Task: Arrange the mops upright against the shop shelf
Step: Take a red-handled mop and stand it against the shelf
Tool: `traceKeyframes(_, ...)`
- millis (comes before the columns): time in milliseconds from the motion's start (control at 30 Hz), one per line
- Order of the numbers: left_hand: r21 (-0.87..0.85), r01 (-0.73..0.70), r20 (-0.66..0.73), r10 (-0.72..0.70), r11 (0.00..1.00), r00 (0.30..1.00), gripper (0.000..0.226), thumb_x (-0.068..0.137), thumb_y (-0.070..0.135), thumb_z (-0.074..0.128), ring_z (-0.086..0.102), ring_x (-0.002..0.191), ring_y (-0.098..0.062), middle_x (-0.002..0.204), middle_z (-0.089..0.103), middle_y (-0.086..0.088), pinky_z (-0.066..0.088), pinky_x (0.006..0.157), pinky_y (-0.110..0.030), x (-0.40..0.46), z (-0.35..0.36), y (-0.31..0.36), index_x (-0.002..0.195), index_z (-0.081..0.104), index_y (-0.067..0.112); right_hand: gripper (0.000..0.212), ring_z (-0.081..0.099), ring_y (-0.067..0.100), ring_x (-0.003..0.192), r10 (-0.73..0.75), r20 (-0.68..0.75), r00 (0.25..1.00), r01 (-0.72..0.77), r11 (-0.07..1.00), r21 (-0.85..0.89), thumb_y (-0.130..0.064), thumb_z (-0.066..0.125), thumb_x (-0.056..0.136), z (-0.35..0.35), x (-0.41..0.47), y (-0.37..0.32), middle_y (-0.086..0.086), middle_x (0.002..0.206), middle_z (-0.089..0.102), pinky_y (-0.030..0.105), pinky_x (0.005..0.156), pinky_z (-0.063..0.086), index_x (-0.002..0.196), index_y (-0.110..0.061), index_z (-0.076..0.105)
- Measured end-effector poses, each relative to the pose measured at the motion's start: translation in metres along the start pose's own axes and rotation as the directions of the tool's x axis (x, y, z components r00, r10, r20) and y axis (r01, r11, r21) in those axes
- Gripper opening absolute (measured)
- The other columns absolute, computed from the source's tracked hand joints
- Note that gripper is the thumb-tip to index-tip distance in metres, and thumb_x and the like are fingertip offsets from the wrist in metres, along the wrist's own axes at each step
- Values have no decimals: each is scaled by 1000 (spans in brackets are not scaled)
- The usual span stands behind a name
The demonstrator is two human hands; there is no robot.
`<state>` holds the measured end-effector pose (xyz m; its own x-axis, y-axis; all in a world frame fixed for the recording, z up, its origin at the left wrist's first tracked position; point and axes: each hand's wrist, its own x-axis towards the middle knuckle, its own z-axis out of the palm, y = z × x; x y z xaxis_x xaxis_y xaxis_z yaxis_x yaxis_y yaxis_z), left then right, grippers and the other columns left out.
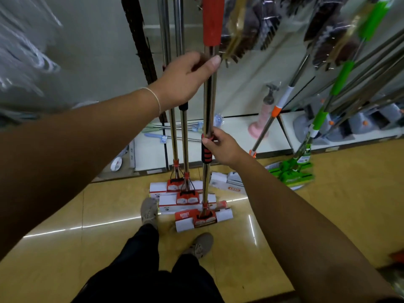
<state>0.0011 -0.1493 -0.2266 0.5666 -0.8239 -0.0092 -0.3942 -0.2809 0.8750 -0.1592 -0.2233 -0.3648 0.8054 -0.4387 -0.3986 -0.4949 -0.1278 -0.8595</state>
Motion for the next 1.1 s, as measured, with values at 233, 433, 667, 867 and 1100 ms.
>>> traceKeyframes(233, -121, 32, 57, -25, 992, 998, 42, 101, 44, 39, 61, 83, 3, 97, 70, -1, 42, 68, -8, -35, 42, 26, 112, 59, 9, 38, 55, 25, 123, 80, -33, 996, -80, 997, -4, -24, 60, 97, 4, -44, 21, 5, 126, 60, 42, 107, 43, 133, -18, 50)
traceKeyframes(433, -137, -38, 126, 55, 990, 991, 34, 101, 42, 39, 66, 83, -11, 86, 69, -1, 48, 77, -22, -47, 44, 37, 98, 55, 13, 18, 57, 24, 109, 90, -165, 982, -95, 995, -23, -23, 56, 98, 16, -66, 17, 2, 108, 60, 48, 103, 46, 114, -26, 50)
traceKeyframes(667, -177, -274, 194, 306, 945, 932, 29, 100, 43, 43, 67, 77, -7, 83, 69, -1, 52, 77, -27, -65, 37, 88, 94, 53, 16, 13, 59, 20, 92, -12, -363, 932, -2, 999, -39, -18, 59, 96, 11, -116, -11, -4, 91, 59, 39, 87, 49, 104, -23, 51)
traceKeyframes(867, -386, -444, 235, 551, 809, 801, 4, 97, 43, 45, 66, 82, -21, 82, 63, 4, 55, 75, -48, -100, 64, 126, 98, 45, 39, 16, 64, 26, 93, -34, -478, 878, 13, 999, -45, -21, 60, 92, 1, -185, -26, 13, 98, 65, 43, 86, 53, 107, -17, 55)
traceKeyframes(1100, -370, -459, 454, 588, 808, 669, 40, 98, 44, 40, 64, 72, 0, 83, 68, -11, 51, 75, -33, -132, 113, 167, 94, 56, 7, 16, 52, 5, 75, -49, -693, 719, 37, 999, -33, -25, 57, 91, -28, -269, -39, -2, 87, 56, 24, 73, 46, 104, -20, 51)
